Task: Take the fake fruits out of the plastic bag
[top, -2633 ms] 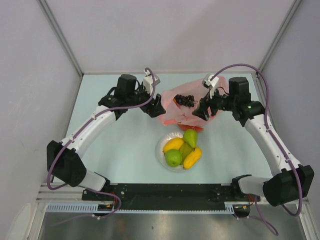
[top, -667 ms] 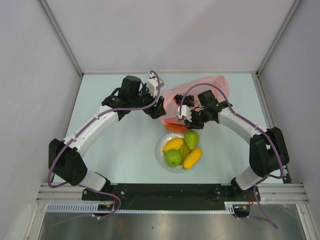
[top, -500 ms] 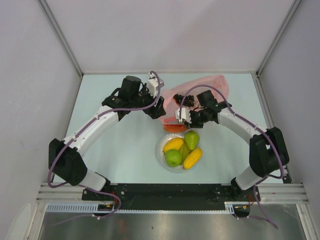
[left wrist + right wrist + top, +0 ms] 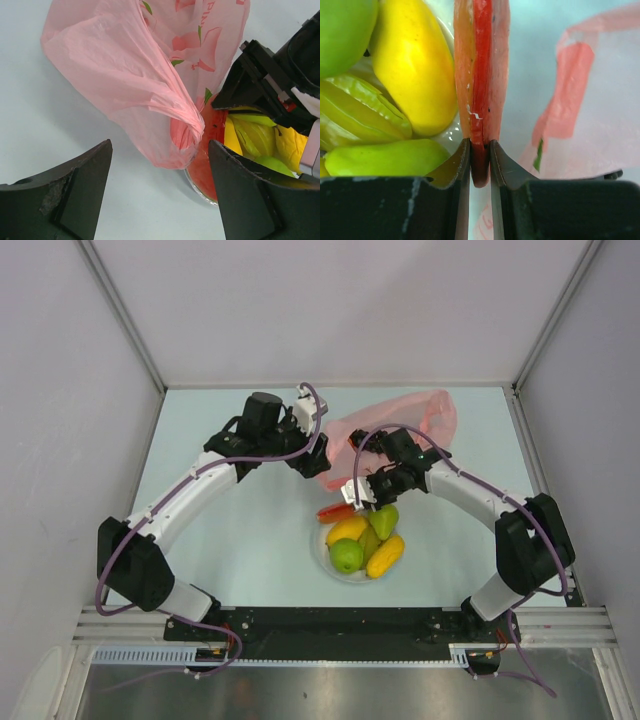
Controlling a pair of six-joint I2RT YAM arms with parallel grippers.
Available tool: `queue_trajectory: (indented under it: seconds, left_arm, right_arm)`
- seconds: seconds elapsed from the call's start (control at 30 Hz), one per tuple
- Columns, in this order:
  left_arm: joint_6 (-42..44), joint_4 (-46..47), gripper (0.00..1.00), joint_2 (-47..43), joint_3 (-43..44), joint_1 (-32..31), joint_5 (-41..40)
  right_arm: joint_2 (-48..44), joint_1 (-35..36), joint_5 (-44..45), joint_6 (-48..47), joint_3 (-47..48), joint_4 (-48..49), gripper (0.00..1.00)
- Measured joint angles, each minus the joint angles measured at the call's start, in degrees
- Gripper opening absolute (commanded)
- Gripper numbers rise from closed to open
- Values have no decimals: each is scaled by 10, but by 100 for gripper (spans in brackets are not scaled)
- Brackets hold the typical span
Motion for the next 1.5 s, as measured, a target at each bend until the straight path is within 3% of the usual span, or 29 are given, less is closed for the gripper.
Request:
queue_trajectory:
  seconds: [0.17, 0.27, 0.3, 0.5, 0.83, 1.03, 1.23, 1.37, 1.5]
  left_arm:
    - [0, 0, 83, 0, -2, 0, -2]
    - [0, 2, 83, -1, -6, 0, -2]
    - [1, 2, 83, -2, -8, 0, -2]
    - [1, 2, 83, -3, -11, 0, -2]
    - [1, 2, 83, -3, -11, 0, -2]
    - [10, -2, 83, -4, -11, 0, -2]
    - [10, -7, 83, -19, -16, 0, 15]
    - [3, 0, 83, -46, -38, -5, 18]
    - [-14, 13, 82, -35, -38, -15, 11]
  right_arm:
    - [9, 12, 0, -19, 0, -7, 22]
    - [10, 17, 0, -22, 0, -9, 35]
    - [10, 18, 0, -23, 0, -10, 43]
    - [13, 21, 2, -10, 0, -5, 61]
    - [2, 21, 2, 23, 0, 20, 66]
    - [-73, 8, -7, 55, 0, 17, 70]
    - [-114, -58, -3, 254, 0, 126, 68]
    - [-104, -109, 14, 374, 0, 192, 58]
    - [-63, -117, 55, 462, 0, 247, 54]
